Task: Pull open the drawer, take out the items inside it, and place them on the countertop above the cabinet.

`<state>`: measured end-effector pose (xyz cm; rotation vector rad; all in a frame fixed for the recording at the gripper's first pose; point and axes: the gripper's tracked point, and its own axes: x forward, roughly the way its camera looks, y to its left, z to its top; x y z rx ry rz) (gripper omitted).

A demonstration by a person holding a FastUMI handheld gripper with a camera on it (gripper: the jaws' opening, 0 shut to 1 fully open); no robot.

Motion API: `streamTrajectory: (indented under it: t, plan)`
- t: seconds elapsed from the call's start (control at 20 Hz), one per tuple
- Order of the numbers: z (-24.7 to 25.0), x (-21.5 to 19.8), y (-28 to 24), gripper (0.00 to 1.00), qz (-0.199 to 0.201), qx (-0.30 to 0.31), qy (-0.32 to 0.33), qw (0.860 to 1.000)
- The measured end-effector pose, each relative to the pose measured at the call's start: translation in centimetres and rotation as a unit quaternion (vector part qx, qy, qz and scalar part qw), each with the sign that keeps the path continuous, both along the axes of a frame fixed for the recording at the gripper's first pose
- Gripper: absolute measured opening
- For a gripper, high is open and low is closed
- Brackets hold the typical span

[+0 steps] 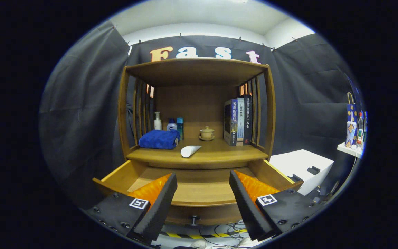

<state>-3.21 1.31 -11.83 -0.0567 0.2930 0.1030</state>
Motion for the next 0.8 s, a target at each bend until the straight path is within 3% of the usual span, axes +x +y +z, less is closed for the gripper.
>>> streamTrajectory:
  t: [0.2, 0.8]
  plan:
    - [-2.5, -0.7, -0.4, 0.98, -0.004, -0.023, 0.013, 1.000]
    - [-7.8, -1.4, -0.7, 0.97, -0.006, -0.007, 0.049, 0.999]
